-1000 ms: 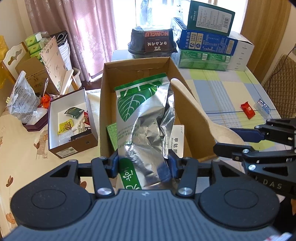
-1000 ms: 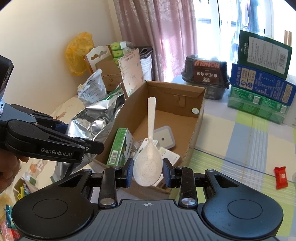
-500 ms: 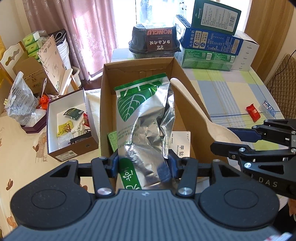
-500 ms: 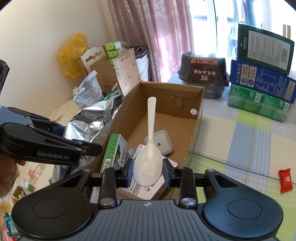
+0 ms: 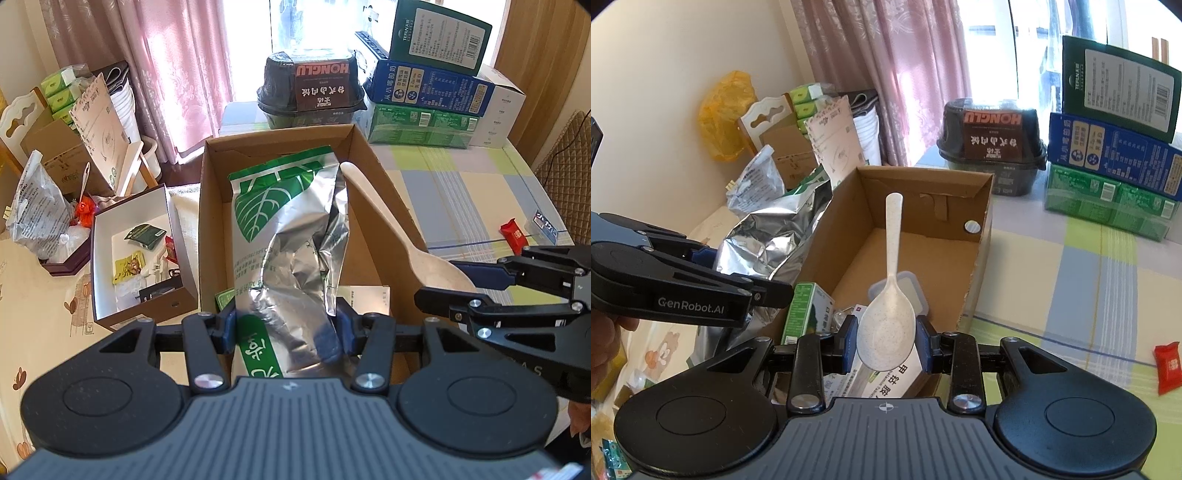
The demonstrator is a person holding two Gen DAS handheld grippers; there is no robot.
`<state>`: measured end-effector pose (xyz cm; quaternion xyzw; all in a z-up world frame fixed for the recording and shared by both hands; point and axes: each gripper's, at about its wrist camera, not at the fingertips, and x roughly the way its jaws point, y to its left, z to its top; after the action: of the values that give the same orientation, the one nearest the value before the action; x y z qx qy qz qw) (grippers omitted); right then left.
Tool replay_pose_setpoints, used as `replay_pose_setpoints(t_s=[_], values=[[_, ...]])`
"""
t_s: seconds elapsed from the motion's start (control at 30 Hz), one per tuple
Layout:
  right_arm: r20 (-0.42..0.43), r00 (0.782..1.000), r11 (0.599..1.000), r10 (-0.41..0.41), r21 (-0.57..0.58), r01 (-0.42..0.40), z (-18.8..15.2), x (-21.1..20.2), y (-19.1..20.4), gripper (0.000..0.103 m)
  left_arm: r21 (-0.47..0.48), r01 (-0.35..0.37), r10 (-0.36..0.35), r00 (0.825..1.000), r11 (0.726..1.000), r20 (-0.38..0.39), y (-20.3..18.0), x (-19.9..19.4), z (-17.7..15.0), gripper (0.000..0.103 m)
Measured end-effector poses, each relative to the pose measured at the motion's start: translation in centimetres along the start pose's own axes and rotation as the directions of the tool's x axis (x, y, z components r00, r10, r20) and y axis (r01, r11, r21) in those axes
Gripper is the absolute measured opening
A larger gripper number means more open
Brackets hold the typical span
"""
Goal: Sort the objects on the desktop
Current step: 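Lower the foil bag with the left tool while the right tool lowers the spoon, opening both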
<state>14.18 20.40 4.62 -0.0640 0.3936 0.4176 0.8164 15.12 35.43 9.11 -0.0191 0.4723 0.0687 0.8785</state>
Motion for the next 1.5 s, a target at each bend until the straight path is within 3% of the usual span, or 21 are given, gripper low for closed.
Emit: replay_pose_setpoints(t_s=[1.0, 1.07, 1.5], values=[[-0.007, 1.000, 0.999, 0.000, 0.038, 0.001, 0.3, 2.2, -1.4, 0.030, -0.011, 0.009, -0.009, 0.999, 1.000, -0.031, 0.4, 3.9, 1.0, 0.047], [-0.008, 1.000, 0.999, -0.001, 0.038, 0.002, 0.2, 2.2, -1.4, 0.030, -0.026, 0.013, -0.013, 1.000, 1.000, -0.023, 0.6, 4.0, 1.0, 0.051], [-0.015, 1.000, 0.999, 0.015, 0.037, -0.015, 0.2, 2.6, -0.8, 0.030, -0.033, -0.022, 0.022, 1.000, 0.999, -0.007, 1.6, 3.2, 0.6, 0.048]])
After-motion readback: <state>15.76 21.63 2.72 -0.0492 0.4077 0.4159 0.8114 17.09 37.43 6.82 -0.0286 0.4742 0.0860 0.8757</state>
